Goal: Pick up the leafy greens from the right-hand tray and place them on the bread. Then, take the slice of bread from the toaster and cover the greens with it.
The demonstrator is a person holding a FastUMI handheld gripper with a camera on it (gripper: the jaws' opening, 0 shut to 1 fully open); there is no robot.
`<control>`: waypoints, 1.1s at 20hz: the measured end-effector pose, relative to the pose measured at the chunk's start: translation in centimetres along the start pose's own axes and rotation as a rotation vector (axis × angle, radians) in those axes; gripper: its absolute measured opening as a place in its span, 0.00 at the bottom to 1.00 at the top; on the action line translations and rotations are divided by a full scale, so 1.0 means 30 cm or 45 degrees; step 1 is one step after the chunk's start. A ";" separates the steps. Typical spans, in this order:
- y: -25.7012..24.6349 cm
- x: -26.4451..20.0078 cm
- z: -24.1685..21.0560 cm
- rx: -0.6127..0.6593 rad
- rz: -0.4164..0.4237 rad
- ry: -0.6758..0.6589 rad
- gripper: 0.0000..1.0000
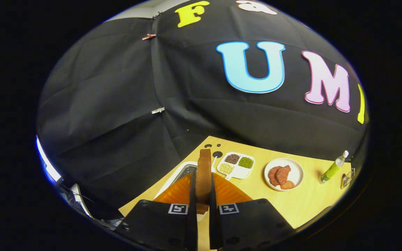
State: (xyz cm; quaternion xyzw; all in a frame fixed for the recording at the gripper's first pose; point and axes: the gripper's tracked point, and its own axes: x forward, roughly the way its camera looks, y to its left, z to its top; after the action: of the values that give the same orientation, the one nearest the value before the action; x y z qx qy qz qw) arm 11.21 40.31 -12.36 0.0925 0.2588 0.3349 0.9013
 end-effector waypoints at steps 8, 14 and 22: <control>-0.380 -0.323 -0.191 0.036 -0.242 0.027 0.17; -0.517 -0.429 -0.430 0.153 -0.349 0.059 0.17; -0.491 -0.343 -0.653 0.388 -0.334 0.057 0.17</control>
State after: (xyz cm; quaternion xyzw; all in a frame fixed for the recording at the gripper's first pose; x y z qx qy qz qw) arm 2.44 22.31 -29.86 0.1859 0.3363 0.1735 0.9068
